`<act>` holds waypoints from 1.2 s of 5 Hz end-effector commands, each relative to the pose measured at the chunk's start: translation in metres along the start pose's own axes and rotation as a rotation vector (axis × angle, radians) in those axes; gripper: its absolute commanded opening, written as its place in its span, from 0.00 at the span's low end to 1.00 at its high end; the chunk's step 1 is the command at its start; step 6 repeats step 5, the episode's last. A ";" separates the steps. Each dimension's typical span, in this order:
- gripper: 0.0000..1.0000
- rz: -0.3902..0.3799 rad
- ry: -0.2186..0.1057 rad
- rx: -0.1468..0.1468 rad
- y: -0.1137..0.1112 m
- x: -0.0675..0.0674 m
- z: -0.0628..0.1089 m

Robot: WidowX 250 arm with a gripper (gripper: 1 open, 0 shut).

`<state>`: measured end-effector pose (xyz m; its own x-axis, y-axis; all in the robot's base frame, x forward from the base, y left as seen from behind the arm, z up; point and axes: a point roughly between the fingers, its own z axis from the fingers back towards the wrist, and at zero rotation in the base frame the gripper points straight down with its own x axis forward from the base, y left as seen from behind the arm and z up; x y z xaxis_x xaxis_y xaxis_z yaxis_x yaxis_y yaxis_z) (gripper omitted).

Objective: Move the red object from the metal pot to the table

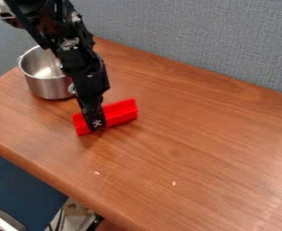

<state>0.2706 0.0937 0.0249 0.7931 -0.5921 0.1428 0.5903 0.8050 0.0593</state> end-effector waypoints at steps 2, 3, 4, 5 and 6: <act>0.00 0.004 -0.066 0.070 0.010 0.013 0.030; 0.00 0.005 -0.076 0.072 0.009 0.017 0.035; 0.00 0.008 -0.080 0.072 0.011 0.018 0.034; 0.00 0.011 -0.081 0.072 0.012 0.019 0.032; 0.00 0.011 -0.081 0.072 0.012 0.019 0.032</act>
